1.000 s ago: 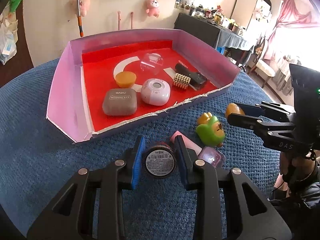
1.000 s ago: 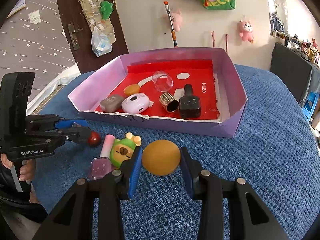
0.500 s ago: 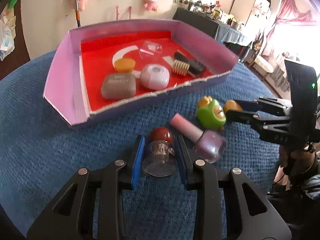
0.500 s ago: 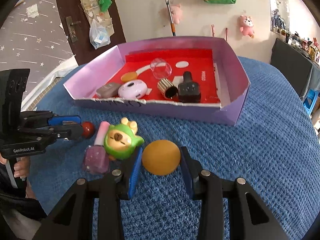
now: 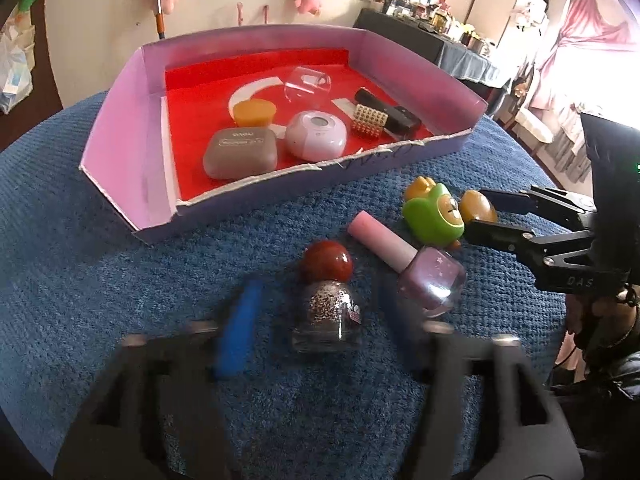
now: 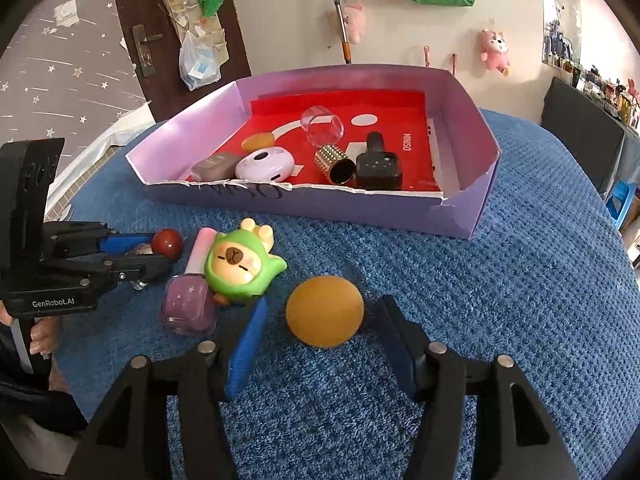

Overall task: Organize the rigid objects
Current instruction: 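Lift the glitter nail polish with the left tool while the right tool lifts the puff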

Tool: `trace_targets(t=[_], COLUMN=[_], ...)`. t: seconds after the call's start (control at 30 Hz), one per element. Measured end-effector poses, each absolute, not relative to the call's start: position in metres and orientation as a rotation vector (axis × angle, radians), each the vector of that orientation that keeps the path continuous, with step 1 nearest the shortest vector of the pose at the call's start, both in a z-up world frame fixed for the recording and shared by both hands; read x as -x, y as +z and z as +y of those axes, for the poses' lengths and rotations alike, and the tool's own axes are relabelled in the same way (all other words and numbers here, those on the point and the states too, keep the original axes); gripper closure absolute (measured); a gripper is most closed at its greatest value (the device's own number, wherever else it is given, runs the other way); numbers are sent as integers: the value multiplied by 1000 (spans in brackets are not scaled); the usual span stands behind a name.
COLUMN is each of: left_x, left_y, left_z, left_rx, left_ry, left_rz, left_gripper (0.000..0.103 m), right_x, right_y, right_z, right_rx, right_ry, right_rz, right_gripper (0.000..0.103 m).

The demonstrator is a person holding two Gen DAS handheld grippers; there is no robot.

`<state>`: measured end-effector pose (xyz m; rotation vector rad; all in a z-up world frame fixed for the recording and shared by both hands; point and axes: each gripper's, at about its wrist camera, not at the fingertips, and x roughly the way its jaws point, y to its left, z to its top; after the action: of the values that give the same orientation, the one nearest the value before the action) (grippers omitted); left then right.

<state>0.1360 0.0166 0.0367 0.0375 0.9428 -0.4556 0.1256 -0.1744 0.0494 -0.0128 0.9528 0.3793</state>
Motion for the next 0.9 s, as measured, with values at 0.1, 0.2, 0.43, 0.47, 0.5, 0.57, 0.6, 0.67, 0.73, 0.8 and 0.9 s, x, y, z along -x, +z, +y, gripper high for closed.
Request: trace_targets(t=[0.1, 0.2, 0.43, 0.47, 0.5, 0.57, 0.6, 0.67, 0.73, 0.8, 0.9], left_x=[-135, -138, -140, -140, -140, -141, -141, -139, -138, -137, -136], left_y=[39, 36, 35, 34, 34, 33, 31, 30, 30, 32, 33], left_z=[19, 21, 19, 18, 15, 12, 10, 6, 4, 5, 4], left_rx=[-31, -24, -38, -46, -56, -73, -84, -128, -144, -119, -127], left_ry=[-448, -436, -431, -428, -424, -421, -416, -379, -384, -410, -403], left_rz=[927, 941, 946, 944, 943, 937, 935, 912, 902, 902, 896], left_gripper=[33, 33, 33, 33, 33, 33, 34, 48, 67, 75, 75], right_x=[-127, -127, -127, -127, -128, -129, -130, -131, -132, -132, -132], right_y=[49, 49, 49, 49, 48, 48, 48, 47, 47, 47, 47], right_z=[-175, -176, -176, -176, -176, -175, -175, -175, -175, -174, -173], right_rx=[5, 0, 2, 3, 5, 10, 11, 10, 9, 12, 13], right_ry=[379, 380, 380, 381, 379, 373, 371, 363, 361, 359, 371], right_rz=[956, 957, 956, 956, 956, 957, 956, 954, 951, 946, 942], right_gripper=[42, 42, 36, 36, 35, 35, 35, 36, 40, 63, 63])
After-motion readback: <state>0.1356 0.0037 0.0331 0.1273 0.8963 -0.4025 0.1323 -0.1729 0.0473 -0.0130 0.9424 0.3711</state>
